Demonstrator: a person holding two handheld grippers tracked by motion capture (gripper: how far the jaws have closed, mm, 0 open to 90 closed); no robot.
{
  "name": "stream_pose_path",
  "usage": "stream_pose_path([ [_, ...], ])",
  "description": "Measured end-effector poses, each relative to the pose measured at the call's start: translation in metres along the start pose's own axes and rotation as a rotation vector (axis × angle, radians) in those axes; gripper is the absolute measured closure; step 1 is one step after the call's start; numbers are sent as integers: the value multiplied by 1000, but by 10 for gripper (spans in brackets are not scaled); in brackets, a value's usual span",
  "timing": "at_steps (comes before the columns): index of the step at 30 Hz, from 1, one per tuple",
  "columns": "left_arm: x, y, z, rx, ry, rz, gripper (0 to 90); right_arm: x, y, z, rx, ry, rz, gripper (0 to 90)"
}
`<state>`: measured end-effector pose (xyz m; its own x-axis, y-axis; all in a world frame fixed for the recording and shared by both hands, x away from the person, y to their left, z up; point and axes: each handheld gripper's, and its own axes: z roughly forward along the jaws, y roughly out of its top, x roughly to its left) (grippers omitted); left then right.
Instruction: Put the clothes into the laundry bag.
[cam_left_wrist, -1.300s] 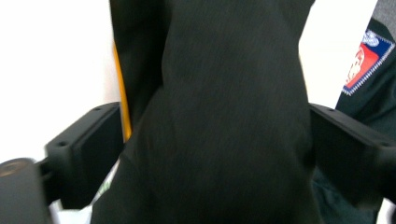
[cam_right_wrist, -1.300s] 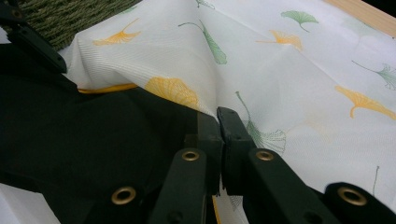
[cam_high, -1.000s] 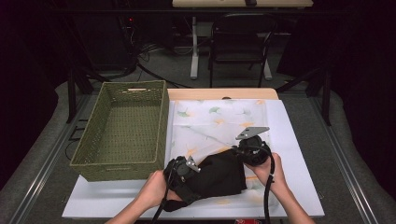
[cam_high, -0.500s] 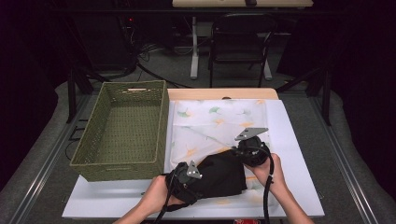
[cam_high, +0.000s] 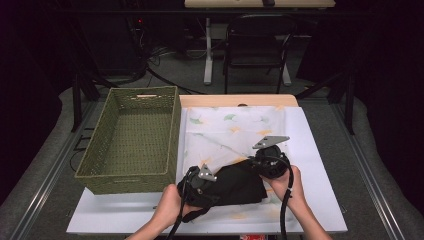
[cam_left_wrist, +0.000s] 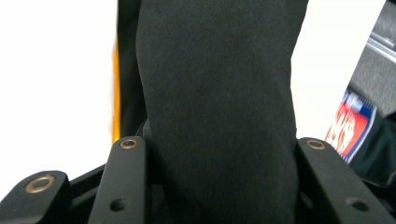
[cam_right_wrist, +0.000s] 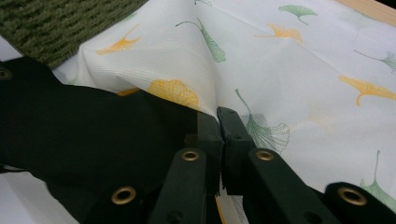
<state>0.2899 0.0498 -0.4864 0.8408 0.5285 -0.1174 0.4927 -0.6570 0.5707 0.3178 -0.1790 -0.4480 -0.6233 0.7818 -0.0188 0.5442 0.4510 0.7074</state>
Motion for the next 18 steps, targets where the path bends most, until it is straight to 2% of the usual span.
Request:
stream_pose_path([
  [1, 1, 1, 3, -17, -6, -35, 562, 1, 0, -1, -4, 2, 3, 885],
  [2, 3, 2, 6, -21, -1, -47, 559, 1, 0, -1, -6, 3, 4, 886],
  [5, 6, -1, 17, -56, 20, -124, 550, 2, -1, -1, -2, 4, 11, 886],
  [7, 5, -1, 23, -65, 39, -140, 540, 2, -1, 0, 3, 8, 15, 886],
  [9, 5, -1, 26, -61, 39, -141, 515, 2, -2, 3, 10, 11, 12, 886],
  [10, 4, -3, 31, -41, 26, -119, 493, 2, -3, 4, 12, 11, 13, 886],
  [12, 5, -4, 32, -34, 12, -105, 423, 3, -4, 5, 19, 14, 10, 885],
  [15, 9, -7, 29, -43, -25, -116, 366, 2, -6, 4, 15, 13, 10, 886],
  [18, 10, -10, 23, -37, -25, -94, 325, 2, -8, 3, 15, 11, 9, 886],
])
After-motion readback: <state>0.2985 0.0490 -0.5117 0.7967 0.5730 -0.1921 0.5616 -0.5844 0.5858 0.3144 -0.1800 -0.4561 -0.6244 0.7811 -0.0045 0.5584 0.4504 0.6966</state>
